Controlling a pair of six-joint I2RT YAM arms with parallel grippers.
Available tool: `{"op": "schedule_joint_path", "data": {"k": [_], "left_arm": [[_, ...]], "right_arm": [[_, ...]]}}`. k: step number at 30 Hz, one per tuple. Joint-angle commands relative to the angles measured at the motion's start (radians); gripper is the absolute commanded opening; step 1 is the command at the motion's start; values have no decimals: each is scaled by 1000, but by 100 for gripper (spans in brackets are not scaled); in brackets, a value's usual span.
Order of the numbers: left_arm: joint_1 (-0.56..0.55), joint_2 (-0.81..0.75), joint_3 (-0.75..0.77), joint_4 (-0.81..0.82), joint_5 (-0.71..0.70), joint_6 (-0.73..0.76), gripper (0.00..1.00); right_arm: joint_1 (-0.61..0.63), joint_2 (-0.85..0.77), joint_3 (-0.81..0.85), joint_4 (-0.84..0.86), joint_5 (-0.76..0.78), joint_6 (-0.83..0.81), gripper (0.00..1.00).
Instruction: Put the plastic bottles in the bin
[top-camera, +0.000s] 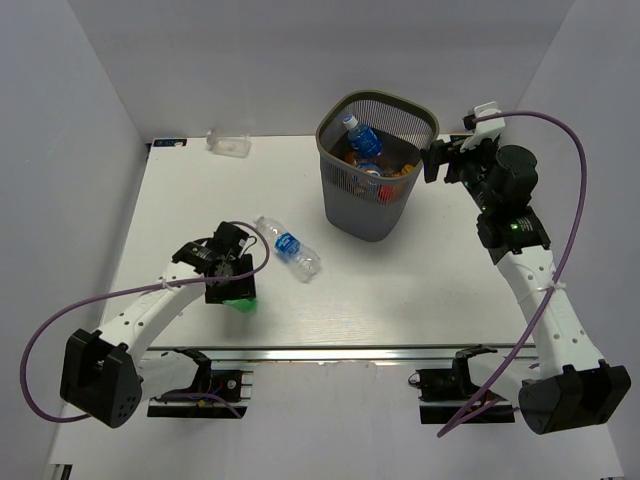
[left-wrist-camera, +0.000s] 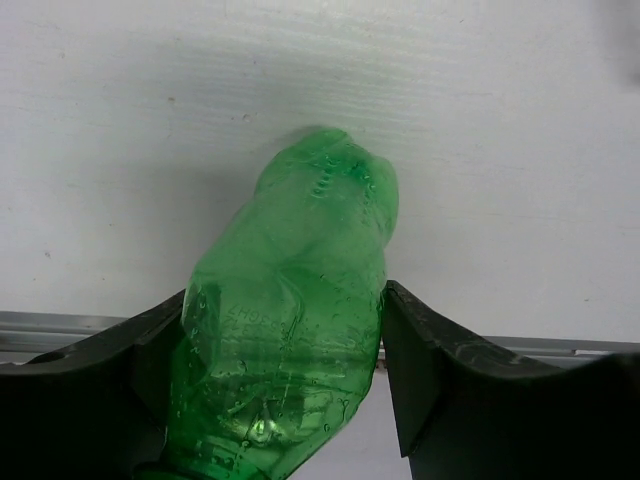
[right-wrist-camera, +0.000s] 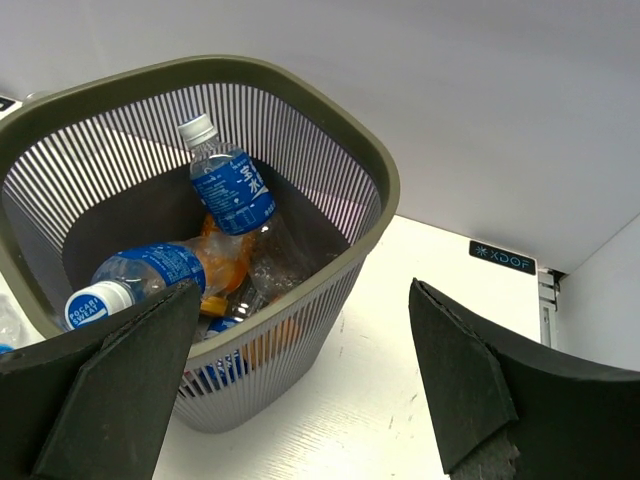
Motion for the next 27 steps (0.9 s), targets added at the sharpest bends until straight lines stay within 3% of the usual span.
{"op": "schedule_joint_path", "data": {"k": [1, 2, 5, 7, 10, 14, 16, 24, 27], "left_arm": [[-6, -16, 78, 15, -6, 11, 35], [-6, -18, 94, 13, -6, 14, 27], [-6, -36, 176, 13, -16, 22, 21], [-6, -53, 268, 28, -35, 17, 11], [-6, -108, 370, 135, -62, 5, 4], [-6, -199, 358, 554, -1, -1, 2], [-4, -135, 391, 637, 86, 28, 0], [-9, 335, 866, 751, 520, 81, 1], [-25, 499, 1015, 701, 547, 110, 16]], "right_arm": [[-9, -24, -3, 20, -13, -7, 89], [-9, -23, -3, 19, -11, -8, 89], [-12, -34, -5, 20, -10, -7, 89], [-19, -46, -18, 31, -10, -5, 89], [-35, -82, -48, 48, 4, 16, 89], [-62, -120, -83, 74, 30, 42, 89], [-75, -143, -103, 83, 30, 45, 90], [-93, -204, -173, 106, 9, 73, 89], [-93, -201, -183, 104, -39, 79, 89]]}}
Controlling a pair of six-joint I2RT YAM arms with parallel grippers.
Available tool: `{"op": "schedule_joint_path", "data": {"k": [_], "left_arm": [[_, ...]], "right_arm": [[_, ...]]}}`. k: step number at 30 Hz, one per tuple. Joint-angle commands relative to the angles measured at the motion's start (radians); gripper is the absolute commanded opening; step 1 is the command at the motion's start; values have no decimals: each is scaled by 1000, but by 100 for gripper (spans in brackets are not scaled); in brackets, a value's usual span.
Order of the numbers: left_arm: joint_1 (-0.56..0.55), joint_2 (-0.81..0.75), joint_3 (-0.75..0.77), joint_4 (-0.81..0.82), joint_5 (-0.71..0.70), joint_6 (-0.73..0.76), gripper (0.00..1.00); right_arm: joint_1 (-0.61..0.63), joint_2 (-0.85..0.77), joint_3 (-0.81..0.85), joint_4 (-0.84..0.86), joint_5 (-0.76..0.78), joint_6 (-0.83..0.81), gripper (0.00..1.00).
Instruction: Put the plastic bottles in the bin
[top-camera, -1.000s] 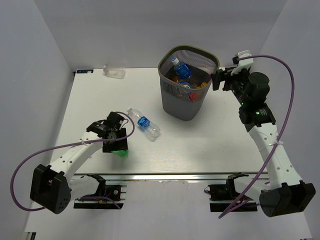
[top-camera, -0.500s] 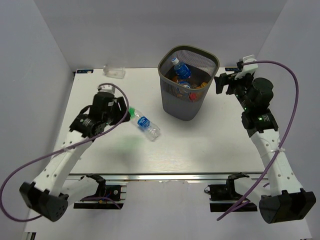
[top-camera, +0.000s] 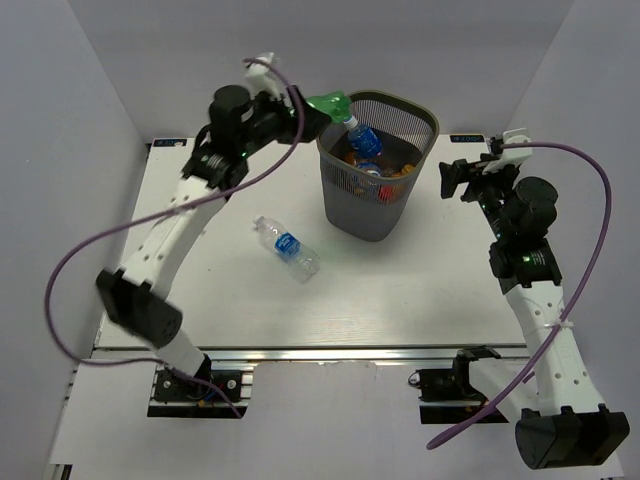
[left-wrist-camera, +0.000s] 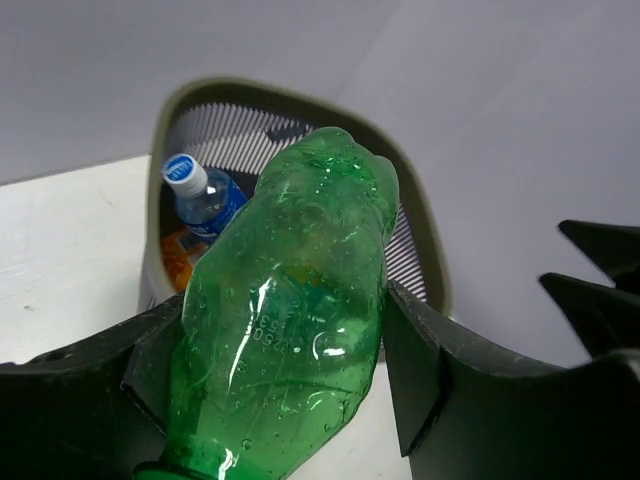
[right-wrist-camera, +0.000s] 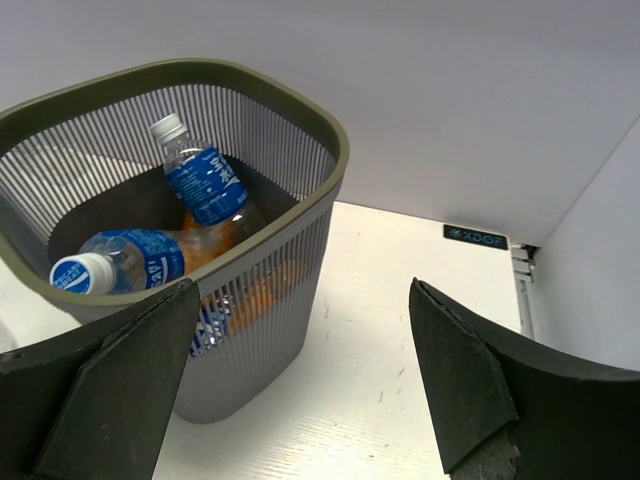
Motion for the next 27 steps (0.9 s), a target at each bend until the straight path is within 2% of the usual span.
{"op": "schedule_joint_path", "data": {"k": [1, 2, 4, 5, 6, 10, 16, 19, 20, 22, 23, 24, 26, 27], "left_arm": [[-26, 121, 135, -61, 144, 63, 17], [-33, 184, 167, -78, 158, 85, 21], [-59, 235, 261, -117, 161, 118, 42], [-67, 259, 295, -130, 165, 135, 57], [-79, 295, 324, -142, 156, 155, 98], [-84, 356, 483, -200, 126, 185, 98], [-84, 344, 557, -205, 51, 200, 98], [-84, 288, 548, -219, -54, 231, 98], [-78, 263, 504, -217, -131, 235, 98], [-56, 208, 414, -176, -192, 225, 98], [-37, 138, 352, -152, -201, 208, 98], [17, 102, 212, -123, -192, 162, 98], [94, 9, 72, -49, -158, 102, 98], [179, -18, -53, -32, -163, 32, 98]], "right_arm": [[-6, 0, -9, 57, -51, 27, 89], [-8, 5, -6, 56, -57, 26, 89], [-9, 16, -3, 50, -85, 14, 89], [-8, 20, 0, 46, -99, 5, 89], [-9, 22, 5, 43, -129, 1, 89], [-8, 22, 17, 11, -215, -35, 89], [0, 48, 52, -35, -430, -107, 89], [44, 71, 92, -101, -496, -163, 89], [104, 76, 109, -133, -491, -179, 89], [196, 88, 123, -171, -423, -262, 89], [310, 94, 127, -187, -381, -287, 89], [365, 100, 135, -196, -316, -304, 89], [461, 146, 155, -226, -323, -330, 89], [486, 166, 179, -249, -321, -331, 89]]}}
